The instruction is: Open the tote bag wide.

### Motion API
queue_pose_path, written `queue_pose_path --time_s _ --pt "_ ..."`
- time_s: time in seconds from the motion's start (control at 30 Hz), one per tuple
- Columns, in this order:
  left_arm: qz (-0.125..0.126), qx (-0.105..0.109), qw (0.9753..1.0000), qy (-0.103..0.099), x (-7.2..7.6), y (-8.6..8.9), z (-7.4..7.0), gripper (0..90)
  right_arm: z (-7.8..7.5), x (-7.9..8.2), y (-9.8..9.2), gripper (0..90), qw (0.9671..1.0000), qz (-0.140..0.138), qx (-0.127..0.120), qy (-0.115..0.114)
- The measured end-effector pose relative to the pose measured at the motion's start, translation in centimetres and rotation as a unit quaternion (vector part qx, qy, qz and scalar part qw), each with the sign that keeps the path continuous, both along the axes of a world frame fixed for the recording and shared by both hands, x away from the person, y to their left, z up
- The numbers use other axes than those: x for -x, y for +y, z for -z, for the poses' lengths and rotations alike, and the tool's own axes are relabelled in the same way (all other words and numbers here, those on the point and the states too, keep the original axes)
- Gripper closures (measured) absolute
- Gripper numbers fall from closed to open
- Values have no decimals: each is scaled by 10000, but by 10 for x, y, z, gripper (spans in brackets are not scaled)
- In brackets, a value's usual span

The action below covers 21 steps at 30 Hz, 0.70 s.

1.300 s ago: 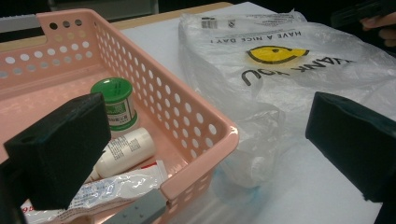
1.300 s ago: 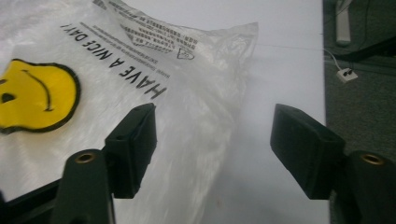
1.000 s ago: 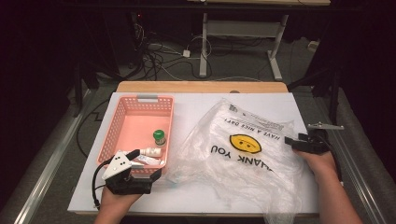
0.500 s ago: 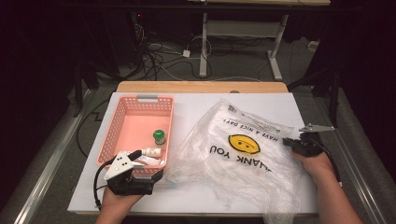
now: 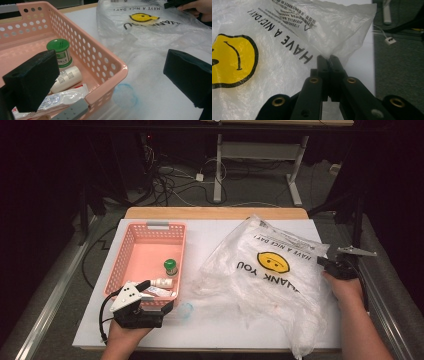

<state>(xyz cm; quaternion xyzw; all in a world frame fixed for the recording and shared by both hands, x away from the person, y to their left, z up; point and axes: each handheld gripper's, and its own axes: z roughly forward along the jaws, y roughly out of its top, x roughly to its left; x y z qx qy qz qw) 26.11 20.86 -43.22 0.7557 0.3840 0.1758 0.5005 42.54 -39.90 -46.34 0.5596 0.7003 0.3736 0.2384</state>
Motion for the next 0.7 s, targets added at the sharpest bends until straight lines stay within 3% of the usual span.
queue_pose_path --time_s 0.07,0.1,0.23,0.47,0.7 --pt "-13 11 10000 -15 0 0 0 0 -2 0 -5 900 9998 189 -9 -97" --pt "-16 15 10000 -14 0 1 0 0 -4 2 -10 900 9990 418 -43 -168" --pt "-34 26 10000 -9 0 1 0 0 -6 6 -19 900 9970 716 -123 -250" --pt "-14 10 10000 -13 -1 1 0 0 1 22 -15 900 9968 775 -78 -177" --pt "38 -19 10000 9 -3 0 1 0 7 50 -11 900 9961 862 -72 -174"
